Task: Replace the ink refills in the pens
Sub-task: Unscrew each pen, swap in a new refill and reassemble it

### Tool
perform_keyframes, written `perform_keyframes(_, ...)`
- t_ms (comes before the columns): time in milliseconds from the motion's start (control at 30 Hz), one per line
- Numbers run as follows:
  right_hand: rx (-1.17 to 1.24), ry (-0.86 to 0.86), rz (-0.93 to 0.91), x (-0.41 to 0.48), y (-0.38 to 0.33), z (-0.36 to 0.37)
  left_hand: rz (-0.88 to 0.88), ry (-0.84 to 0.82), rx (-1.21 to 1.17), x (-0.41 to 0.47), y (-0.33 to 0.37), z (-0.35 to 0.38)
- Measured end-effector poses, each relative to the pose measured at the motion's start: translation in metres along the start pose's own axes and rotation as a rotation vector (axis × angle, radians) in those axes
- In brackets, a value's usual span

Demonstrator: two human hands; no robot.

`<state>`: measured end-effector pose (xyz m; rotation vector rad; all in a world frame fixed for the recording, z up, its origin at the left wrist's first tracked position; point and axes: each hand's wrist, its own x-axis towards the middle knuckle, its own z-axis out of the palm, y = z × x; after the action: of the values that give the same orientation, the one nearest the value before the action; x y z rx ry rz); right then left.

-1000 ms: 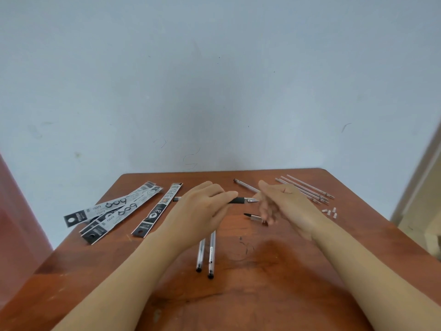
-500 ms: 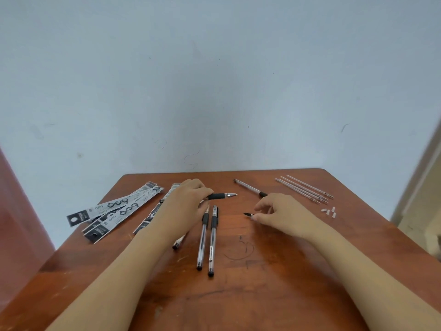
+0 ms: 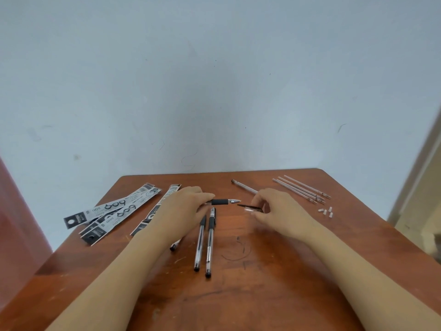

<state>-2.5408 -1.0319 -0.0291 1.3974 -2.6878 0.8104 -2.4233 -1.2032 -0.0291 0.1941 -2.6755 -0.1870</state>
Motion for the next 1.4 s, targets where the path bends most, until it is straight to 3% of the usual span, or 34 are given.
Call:
perform_keyframes(100, 0.093, 0.090, -0.023, 0.0000, -0.0007, -0.0024, -0.008, -0.012, -0.003, -0.0005, 0.0005, -0.0008)
perform_keyframes(233, 0.157, 0.074, -0.052, -0.0009, -0.0025, -0.0014, -0.012, -0.022, -0.004, -0.0007, 0.0014, -0.0014)
perform_keyframes(467, 0.155, 0.051, -0.078, -0.0026, -0.0066, 0.0004, -0.001, -0.037, -0.007, -0.0011, 0.0031, -0.0013)
perform_keyframes(667, 0.170, 0.141, -0.047, -0.0008, -0.0009, -0.0060, -0.017, -0.009, -0.035, -0.0010, 0.0014, -0.0015)
perform_keyframes(1400, 0.173, 0.084, -0.131, -0.0033, -0.0049, 0.0010, 0.097, -0.061, -0.011, 0.0007, 0.0038, 0.0076)
